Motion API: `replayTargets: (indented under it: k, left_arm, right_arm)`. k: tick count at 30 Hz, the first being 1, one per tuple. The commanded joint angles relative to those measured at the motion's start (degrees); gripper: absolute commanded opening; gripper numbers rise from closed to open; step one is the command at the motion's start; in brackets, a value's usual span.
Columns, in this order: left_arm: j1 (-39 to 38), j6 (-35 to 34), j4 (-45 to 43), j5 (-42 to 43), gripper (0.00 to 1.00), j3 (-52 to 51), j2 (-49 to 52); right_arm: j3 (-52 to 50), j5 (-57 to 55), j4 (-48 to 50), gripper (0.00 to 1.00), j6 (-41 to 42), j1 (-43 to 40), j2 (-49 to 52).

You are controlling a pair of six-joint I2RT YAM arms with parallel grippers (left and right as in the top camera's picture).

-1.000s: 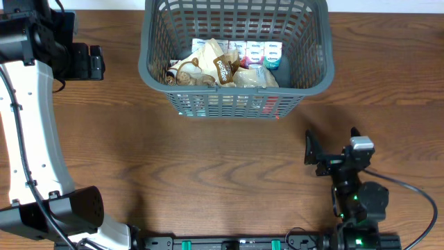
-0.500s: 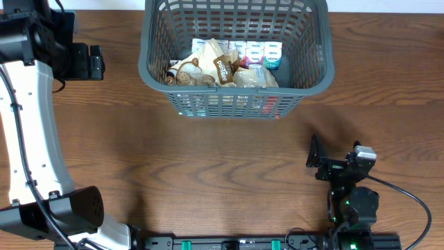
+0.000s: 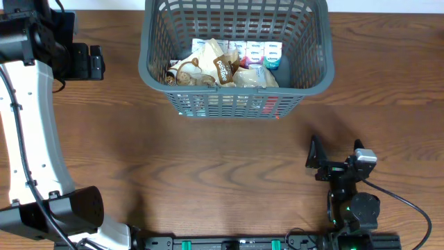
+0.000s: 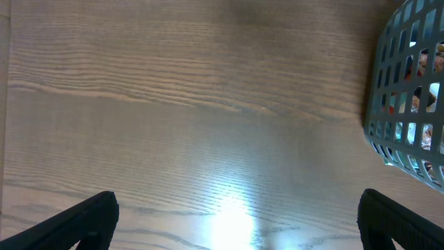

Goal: Pack container

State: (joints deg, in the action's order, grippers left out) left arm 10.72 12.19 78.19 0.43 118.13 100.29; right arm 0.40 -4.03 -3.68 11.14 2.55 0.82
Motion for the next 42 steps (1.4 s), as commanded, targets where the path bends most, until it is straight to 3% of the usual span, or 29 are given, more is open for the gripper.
replayTargets:
  k: [1, 24, 42]
  left_arm:
    - [0.2, -0.3, 0.2, -0.3, 0.99, 0.8, -1.1]
    - [0.2, -0.3, 0.2, -0.3, 0.99, 0.8, -1.1]
    - [0.2, -0.3, 0.2, -0.3, 0.99, 0.8, -1.1]
  right_arm:
    - [-0.1, 3.1, -0.7, 0.99, -2.8, 0.5, -0.5]
    - [-0.1, 11.5, -0.1, 0.99, -8.3, 1.7, -0.5]
    - [-0.1, 15.8, 0.3, 0.99, -9.5, -6.7, -0.5]
